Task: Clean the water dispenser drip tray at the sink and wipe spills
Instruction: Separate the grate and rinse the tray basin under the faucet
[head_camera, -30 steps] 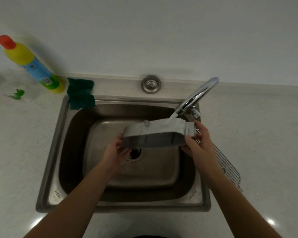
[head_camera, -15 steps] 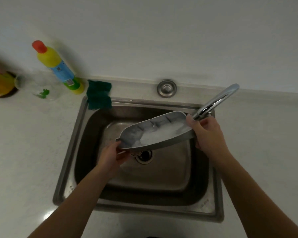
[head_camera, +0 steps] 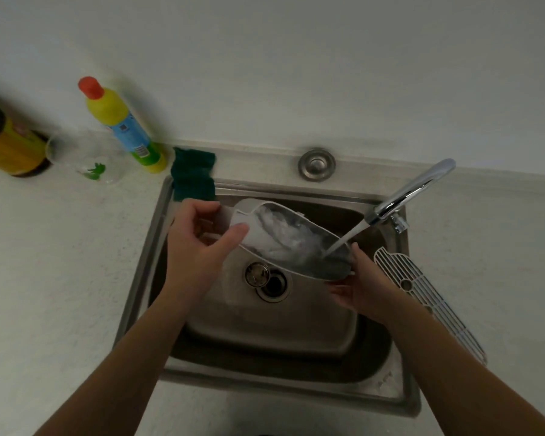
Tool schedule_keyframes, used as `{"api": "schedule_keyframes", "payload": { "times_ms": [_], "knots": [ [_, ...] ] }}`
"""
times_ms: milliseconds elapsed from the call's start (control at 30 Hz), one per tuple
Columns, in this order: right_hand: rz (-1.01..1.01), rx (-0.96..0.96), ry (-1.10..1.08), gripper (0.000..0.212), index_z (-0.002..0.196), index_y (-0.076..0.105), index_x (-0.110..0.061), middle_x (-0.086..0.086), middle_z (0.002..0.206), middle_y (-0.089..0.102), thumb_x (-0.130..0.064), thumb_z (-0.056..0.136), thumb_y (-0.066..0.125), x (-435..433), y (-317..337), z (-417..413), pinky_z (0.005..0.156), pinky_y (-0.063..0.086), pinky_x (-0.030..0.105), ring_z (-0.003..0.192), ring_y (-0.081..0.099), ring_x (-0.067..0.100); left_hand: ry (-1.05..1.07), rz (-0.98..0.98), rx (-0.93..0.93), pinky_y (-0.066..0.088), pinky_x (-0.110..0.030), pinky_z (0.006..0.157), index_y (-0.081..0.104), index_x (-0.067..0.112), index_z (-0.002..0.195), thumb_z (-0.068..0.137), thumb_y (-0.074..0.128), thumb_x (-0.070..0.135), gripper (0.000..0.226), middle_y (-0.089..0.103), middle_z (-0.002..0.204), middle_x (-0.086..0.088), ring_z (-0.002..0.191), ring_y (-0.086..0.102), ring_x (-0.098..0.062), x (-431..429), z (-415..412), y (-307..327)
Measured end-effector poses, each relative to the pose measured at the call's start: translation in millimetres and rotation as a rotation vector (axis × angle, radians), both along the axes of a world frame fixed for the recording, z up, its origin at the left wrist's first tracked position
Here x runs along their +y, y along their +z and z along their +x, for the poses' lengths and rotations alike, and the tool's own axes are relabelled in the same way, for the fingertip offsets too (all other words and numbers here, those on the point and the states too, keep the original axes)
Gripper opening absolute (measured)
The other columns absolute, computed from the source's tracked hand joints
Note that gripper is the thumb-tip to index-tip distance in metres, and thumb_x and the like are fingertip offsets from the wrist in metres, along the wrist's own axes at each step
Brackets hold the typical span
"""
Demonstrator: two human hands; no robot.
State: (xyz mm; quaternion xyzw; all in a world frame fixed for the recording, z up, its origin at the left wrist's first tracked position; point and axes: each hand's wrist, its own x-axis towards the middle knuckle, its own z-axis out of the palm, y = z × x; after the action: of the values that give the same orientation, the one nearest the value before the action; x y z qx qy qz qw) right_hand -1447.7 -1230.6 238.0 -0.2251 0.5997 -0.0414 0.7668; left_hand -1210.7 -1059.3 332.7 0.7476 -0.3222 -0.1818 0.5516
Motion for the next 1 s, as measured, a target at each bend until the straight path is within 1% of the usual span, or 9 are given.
{"api": "schedule_keyframes", "payload": {
  "times_ms": [133, 233, 367, 433, 533, 667, 767, 867, 1000],
  "knots": [
    [-0.119, -0.024, -0.051, 0.034, 0.126, 0.064, -0.011, 0.01, 0.098, 0.069, -0.035, 0.103, 0.054, -11.1, 8.8, 7.7, 0.054, 0.055, 0.03, 0.071, 0.071, 0.021, -0.03, -0.059, 0.029, 0.06, -0.032, 0.089, 0.062, 0.013, 0.127, 0.094, 0.072, 0.014, 0.034, 0.07, 0.115, -0.005, 0.106, 0.071, -0.019, 5.4, 0.3, -11.5],
    [-0.312, 0.063, -0.066, 0.029, 0.123, 0.066, -0.017, 0.022, 0.113, 0.069, -0.033, 0.103, 0.054, -14.1, 14.6, -1.2, 0.067, 0.057, 0.037, 0.092, 0.069, 0.03, 0.034, 0.043, 0.136, 0.06, -0.03, 0.091, 0.056, 0.042, 0.141, 0.102, 0.061, 0.015, 0.047, 0.068, 0.131, 0.004, 0.117, 0.068, -0.012, 15.5, -5.3, -38.0],
    [-0.497, 0.1, -0.014, 0.033, 0.138, 0.054, -0.032, 0.007, 0.124, 0.066, -0.037, 0.106, 0.05, -4.9, 27.5, -15.9, 0.068, 0.06, 0.038, 0.102, 0.072, 0.03, 0.09, 0.21, 0.344, 0.059, -0.029, 0.087, 0.052, 0.067, 0.13, 0.105, 0.053, 0.014, 0.059, 0.058, 0.135, 0.018, 0.116, 0.062, -0.003, 17.0, -18.5, -72.3],
    [-0.555, 0.091, 0.0, 0.035, 0.14, 0.053, -0.034, 0.0, 0.122, 0.068, -0.037, 0.105, 0.054, -1.7, 32.1, -21.8, 0.069, 0.063, 0.035, 0.099, 0.075, 0.022, 0.131, 0.23, 0.514, 0.053, -0.031, 0.087, 0.059, 0.062, 0.128, 0.106, 0.05, 0.013, 0.054, 0.064, 0.129, 0.026, 0.116, 0.062, -0.004, 15.3, -23.7, -87.3],
    [-0.66, 0.049, 0.071, 0.026, 0.127, 0.06, -0.043, -0.007, 0.126, 0.067, -0.029, 0.105, 0.055, 0.1, 43.0, -26.7, 0.081, 0.064, 0.04, 0.109, 0.072, 0.019, 0.188, 0.246, 0.712, 0.053, -0.031, 0.087, 0.064, 0.05, 0.124, 0.104, 0.043, 0.003, 0.055, 0.067, 0.127, 0.018, 0.116, 0.063, -0.008, 11.4, -28.6, -100.5],
    [-0.765, 0.011, 0.107, 0.053, 0.118, 0.063, -0.06, -0.018, 0.128, 0.067, -0.01, 0.103, 0.056, -0.9, 57.7, -27.3, 0.094, 0.061, 0.045, 0.122, 0.065, 0.017, 0.215, 0.206, 0.875, 0.055, -0.041, 0.099, 0.064, 0.027, 0.137, 0.103, 0.041, 0.006, 0.046, 0.069, 0.132, 0.001, 0.125, 0.063, -0.019, 2.4, -30.2, -111.2],
    [-0.85, 0.074, 0.105, 0.072, 0.108, 0.061, -0.074, -0.026, 0.125, 0.066, -0.002, 0.102, 0.054, -0.5, 60.9, -29.0, 0.1, 0.057, 0.043, 0.123, 0.063, 0.013, 0.262, 0.112, 0.949, 0.063, -0.034, 0.082, 0.063, 0.022, 0.13, 0.106, 0.049, 0.017, 0.028, 0.071, 0.128, -0.008, 0.117, 0.07, -0.023, -8.7, -30.9, -108.5],
    [-0.857, 0.049, 0.065, 0.065, 0.122, 0.067, -0.059, -0.025, 0.125, 0.07, 0.002, 0.102, 0.051, 1.9, 59.1, -36.1, 0.094, 0.06, 0.037, 0.118, 0.066, 0.004, 0.263, 0.076, 0.907, 0.062, -0.035, 0.082, 0.063, 0.03, 0.129, 0.105, 0.056, 0.024, 0.025, 0.07, 0.128, -0.006, 0.11, 0.073, -0.022, -18.0, -30.4, -99.6],
    [-0.604, -0.076, -0.182, 0.051, 0.115, 0.075, -0.034, -0.005, 0.116, 0.077, 0.0, 0.097, 0.042, 2.9, 49.7, -47.6, 0.086, 0.063, 0.04, 0.113, 0.072, 0.022, 0.216, -0.027, 0.778, 0.062, -0.028, 0.083, 0.059, 0.03, 0.14, 0.103, 0.06, 0.02, 0.038, 0.072, 0.129, 0.003, 0.115, 0.072, -0.016, -18.7, -29.0, -74.5]
  ]
}}
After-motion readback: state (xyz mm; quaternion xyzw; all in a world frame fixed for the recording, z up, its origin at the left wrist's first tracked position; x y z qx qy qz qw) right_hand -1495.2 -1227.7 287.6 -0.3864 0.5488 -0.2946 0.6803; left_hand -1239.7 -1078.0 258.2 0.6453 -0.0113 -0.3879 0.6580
